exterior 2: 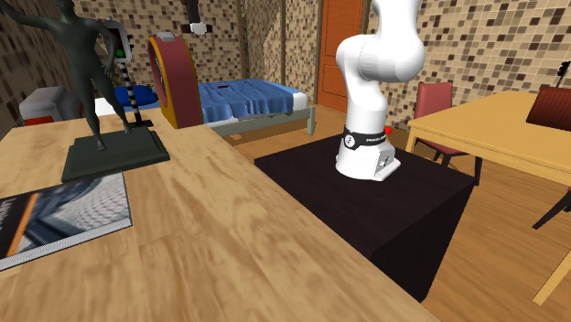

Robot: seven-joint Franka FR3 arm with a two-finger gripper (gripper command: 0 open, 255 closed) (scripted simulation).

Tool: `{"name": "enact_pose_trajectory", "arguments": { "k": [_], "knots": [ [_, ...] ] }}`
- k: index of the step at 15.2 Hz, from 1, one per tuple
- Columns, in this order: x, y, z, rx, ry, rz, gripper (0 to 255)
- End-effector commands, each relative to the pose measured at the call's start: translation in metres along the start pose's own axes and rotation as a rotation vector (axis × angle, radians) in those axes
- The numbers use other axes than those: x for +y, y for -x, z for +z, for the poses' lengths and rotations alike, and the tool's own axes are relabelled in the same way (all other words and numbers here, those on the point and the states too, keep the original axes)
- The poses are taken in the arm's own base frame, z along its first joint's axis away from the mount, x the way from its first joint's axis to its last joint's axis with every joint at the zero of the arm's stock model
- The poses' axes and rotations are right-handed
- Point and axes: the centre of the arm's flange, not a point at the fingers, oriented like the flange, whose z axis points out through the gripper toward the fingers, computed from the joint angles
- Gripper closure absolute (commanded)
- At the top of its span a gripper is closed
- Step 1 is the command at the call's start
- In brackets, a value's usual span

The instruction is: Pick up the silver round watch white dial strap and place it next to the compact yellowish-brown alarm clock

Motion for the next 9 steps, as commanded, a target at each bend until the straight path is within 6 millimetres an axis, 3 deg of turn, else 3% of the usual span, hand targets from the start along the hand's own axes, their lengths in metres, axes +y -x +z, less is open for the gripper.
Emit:
{"name": "enact_pose_trajectory", "arguments": {
  "k": [1, 9],
  "knots": [
    [0.002, 0.000, 0.011, 0.000, 0.000, 0.000, 255],
    [0.006, 0.000, 0.053, 0.000, 0.000, 0.000, 255]
  ]
}}
